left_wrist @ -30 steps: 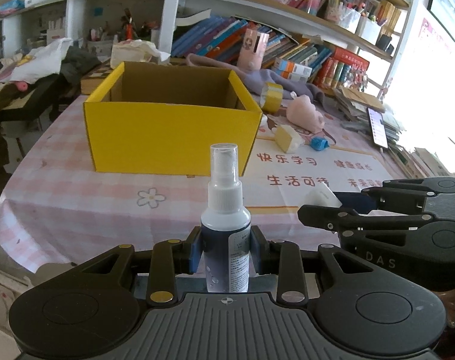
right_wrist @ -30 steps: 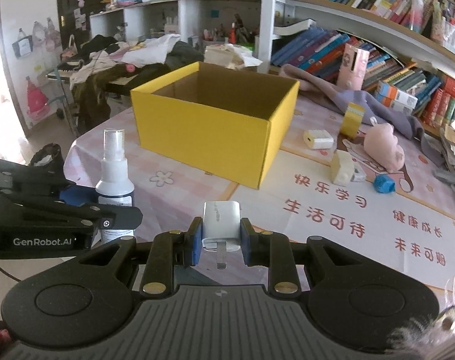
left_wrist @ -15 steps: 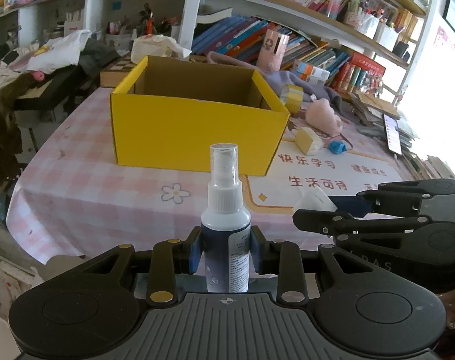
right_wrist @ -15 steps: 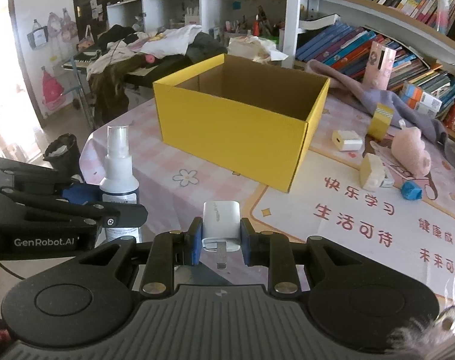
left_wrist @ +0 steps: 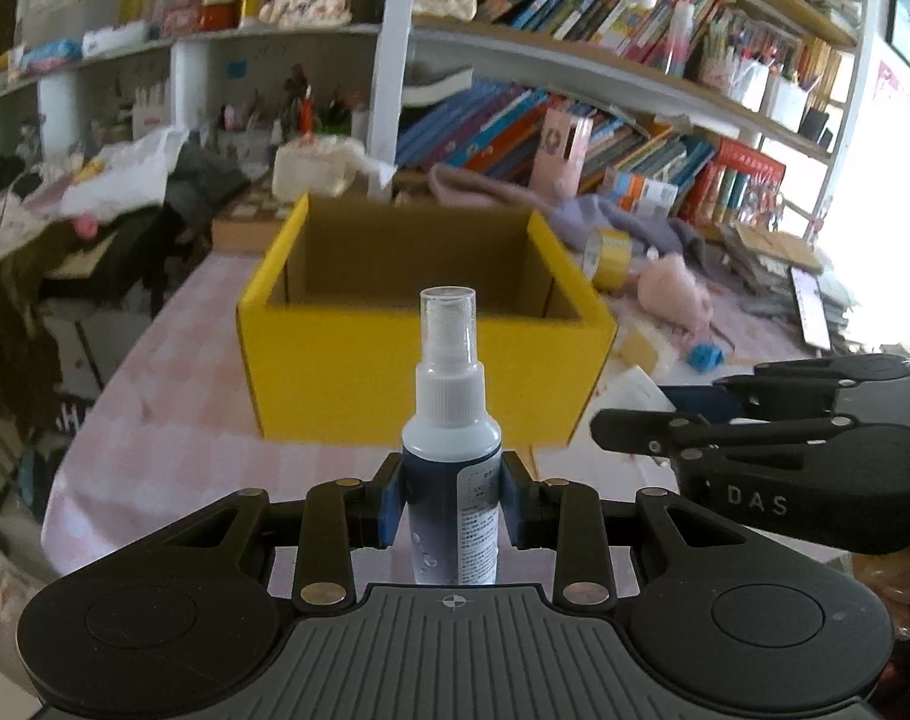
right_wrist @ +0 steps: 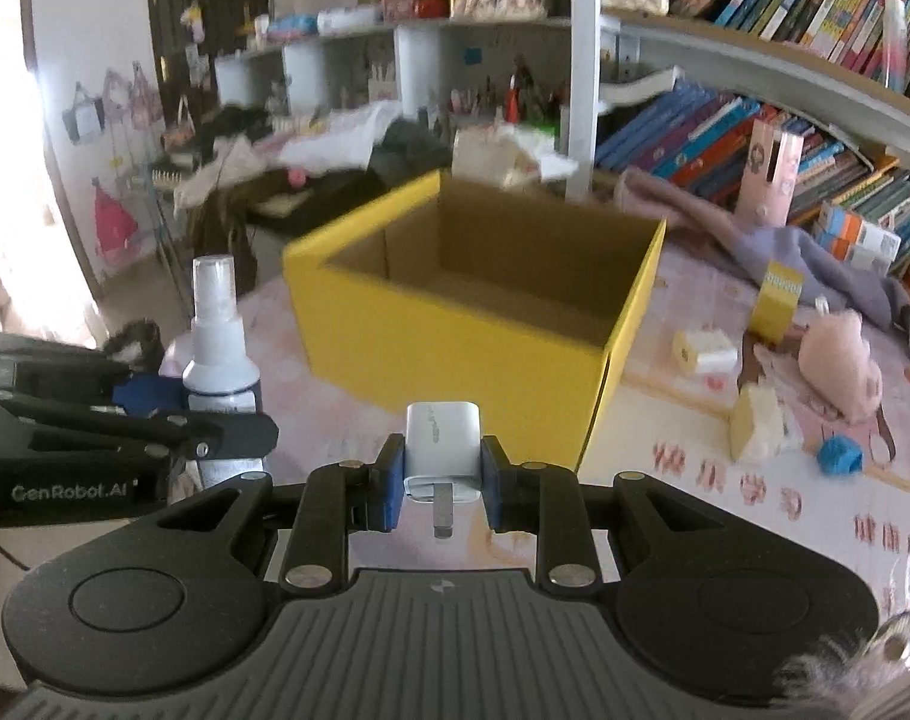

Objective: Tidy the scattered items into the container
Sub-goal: 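Carry the spray bottle and white charger over the yellow box with both tools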

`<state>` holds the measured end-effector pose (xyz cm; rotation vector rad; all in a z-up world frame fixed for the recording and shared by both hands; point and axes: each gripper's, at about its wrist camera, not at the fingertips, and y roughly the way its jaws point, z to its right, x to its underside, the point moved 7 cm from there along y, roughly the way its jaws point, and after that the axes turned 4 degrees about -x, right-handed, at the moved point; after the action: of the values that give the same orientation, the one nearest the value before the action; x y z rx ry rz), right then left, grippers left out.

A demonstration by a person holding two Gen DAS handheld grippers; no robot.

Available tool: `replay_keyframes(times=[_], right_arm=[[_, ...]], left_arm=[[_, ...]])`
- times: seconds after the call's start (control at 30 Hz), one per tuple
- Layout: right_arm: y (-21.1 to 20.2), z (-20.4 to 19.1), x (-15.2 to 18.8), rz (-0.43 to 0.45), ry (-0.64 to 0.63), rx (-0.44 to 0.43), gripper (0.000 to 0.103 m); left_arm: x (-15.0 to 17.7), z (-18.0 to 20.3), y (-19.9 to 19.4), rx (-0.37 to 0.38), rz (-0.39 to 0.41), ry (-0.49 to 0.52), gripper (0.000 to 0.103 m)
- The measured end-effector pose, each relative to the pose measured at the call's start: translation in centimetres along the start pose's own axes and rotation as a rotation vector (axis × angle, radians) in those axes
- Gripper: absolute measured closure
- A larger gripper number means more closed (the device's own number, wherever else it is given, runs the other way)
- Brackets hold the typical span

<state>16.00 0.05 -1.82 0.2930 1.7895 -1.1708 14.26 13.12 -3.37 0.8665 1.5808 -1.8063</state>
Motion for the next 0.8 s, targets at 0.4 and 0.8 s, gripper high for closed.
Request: replay_keyframes(times=[0.4,0.8], right_arm=[[4.5,3.8,-9.3,0.123,-0.096,-0.002,0.079],[15.2,8.6,-10.8,-0.041,-0.201,-0.001,0.079]], left_arm=[[-9.6,-1.2,4.5,-0.012,0.111,0.078,0.072],[-11.0,-2.7,15.7,-0.050,-0.046,0.143,0.072]])
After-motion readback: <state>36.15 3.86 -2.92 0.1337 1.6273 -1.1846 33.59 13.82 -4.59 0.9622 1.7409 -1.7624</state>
